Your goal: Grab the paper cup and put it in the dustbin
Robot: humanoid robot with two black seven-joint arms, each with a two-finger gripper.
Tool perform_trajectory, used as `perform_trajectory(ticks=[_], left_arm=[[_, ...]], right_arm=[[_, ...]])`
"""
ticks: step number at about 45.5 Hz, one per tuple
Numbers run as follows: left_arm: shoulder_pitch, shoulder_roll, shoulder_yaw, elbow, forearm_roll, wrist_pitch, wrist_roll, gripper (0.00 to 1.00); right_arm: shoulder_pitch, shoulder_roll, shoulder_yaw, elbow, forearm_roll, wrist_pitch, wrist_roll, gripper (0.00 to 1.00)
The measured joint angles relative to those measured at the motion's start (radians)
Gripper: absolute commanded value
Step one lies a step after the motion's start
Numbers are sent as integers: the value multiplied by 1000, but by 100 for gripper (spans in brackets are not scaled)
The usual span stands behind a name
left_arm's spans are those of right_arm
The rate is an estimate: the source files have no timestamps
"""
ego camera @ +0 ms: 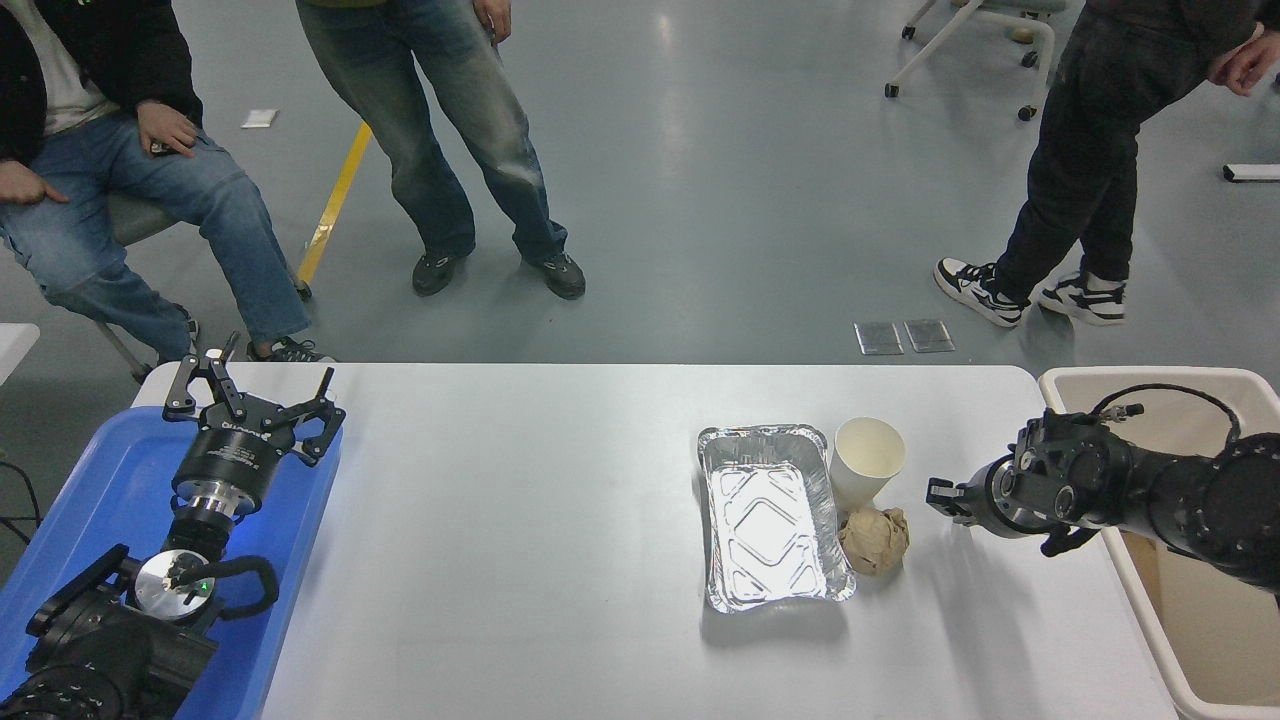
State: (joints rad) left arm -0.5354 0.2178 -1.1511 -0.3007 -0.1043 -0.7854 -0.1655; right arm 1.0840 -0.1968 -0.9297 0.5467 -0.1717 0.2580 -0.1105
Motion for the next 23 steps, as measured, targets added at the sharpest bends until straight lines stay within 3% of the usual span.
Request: perform_trajectory(ticks=[10,15,20,21,23], left_arm=[[0,0,0,0,0,0,0,99],[0,0,0,0,0,0,0,99],[0,0,1,0,0,0,0,99],[0,1,1,0,0,0,0,99],[0,1,1,0,0,0,-1,99]], right_arm=[[7,1,0,0,0,1,0,10],[16,3,0,7,1,4,0,16],[57,-2,-3,31,1,13,0,33],[72,-10,-5,44,1,18,0,39],[98,-24,-7,62,1,26,1,64]])
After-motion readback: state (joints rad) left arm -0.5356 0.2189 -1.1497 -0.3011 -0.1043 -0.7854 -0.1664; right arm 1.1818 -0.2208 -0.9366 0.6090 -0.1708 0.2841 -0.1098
